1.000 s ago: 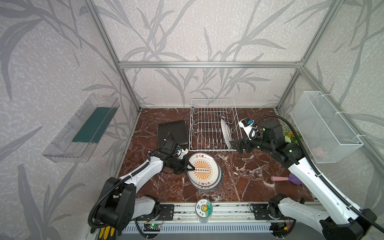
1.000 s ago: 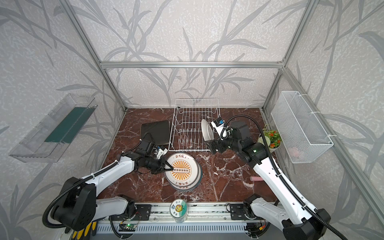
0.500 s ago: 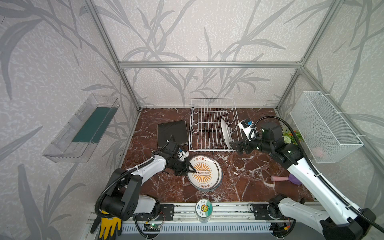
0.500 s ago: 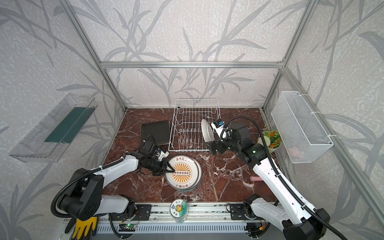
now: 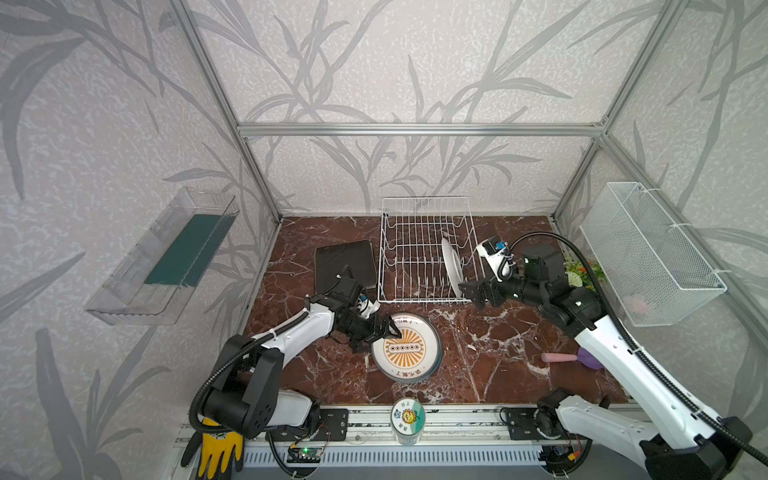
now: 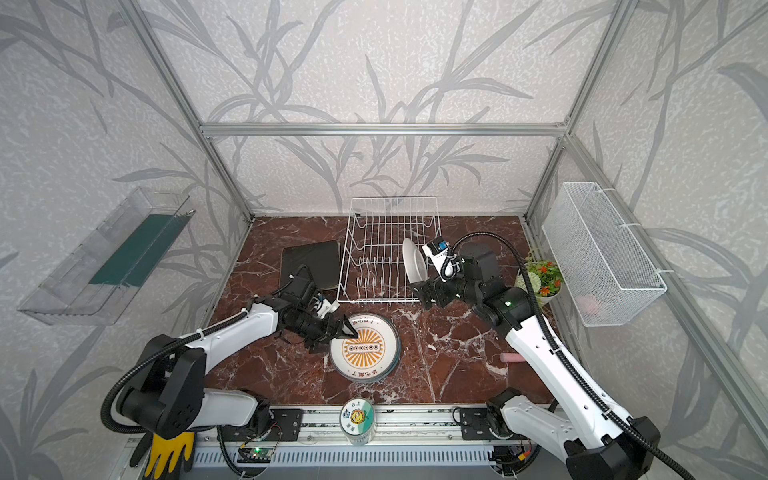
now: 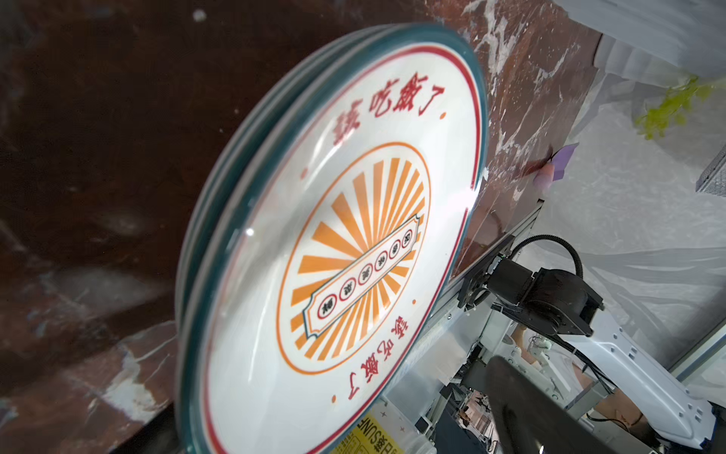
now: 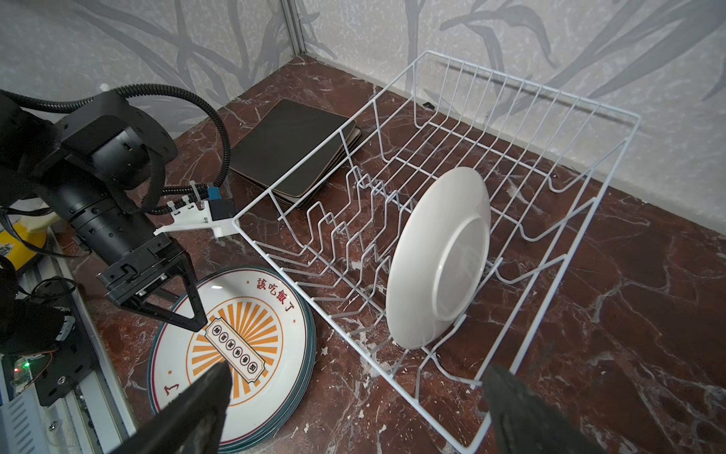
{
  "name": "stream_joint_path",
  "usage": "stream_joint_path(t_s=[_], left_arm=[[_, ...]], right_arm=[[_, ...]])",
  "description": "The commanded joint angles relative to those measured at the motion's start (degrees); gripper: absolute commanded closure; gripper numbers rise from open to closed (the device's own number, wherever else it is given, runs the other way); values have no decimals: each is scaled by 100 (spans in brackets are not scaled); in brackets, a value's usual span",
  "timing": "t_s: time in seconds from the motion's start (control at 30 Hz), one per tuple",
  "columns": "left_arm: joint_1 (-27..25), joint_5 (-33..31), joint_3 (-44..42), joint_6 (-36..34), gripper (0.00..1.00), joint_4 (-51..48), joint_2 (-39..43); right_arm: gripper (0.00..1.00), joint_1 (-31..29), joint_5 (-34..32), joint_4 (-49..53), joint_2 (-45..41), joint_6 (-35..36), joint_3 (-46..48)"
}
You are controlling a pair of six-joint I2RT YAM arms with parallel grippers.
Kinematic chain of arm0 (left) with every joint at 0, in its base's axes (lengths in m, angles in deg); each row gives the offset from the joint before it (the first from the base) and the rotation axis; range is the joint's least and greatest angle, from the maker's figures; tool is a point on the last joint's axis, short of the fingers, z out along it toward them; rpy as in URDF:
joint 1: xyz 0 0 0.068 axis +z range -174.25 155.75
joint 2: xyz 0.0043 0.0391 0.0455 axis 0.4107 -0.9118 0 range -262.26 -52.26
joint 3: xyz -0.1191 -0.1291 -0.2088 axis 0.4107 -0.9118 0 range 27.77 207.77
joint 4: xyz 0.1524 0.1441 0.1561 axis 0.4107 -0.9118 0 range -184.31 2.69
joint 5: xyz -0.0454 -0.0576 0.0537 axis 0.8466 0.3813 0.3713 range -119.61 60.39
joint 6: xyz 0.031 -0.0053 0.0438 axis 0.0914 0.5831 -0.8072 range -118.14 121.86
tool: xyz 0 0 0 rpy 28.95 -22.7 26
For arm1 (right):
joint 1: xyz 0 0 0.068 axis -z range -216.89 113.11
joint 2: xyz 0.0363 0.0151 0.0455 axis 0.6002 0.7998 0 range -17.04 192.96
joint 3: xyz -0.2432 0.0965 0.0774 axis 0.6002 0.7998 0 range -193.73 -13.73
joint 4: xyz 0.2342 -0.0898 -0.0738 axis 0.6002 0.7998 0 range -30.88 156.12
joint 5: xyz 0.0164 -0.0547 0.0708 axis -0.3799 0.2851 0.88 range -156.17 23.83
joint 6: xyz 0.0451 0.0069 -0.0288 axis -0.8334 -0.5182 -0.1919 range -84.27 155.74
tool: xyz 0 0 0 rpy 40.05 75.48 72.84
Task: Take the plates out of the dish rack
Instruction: 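Open the left gripper and lift it off the stacked plates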
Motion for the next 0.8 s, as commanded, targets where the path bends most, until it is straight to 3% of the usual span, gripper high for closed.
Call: stream_joint_path(t_s=[0.0, 0.77], left_arm=[[12, -345, 210, -132, 1, -598, 173], [13, -1340, 1655, -434, 1, -2155, 285]], right_arm=[[1, -18, 27, -95, -33, -37, -81], [1, -17, -230, 64, -121, 56, -103]])
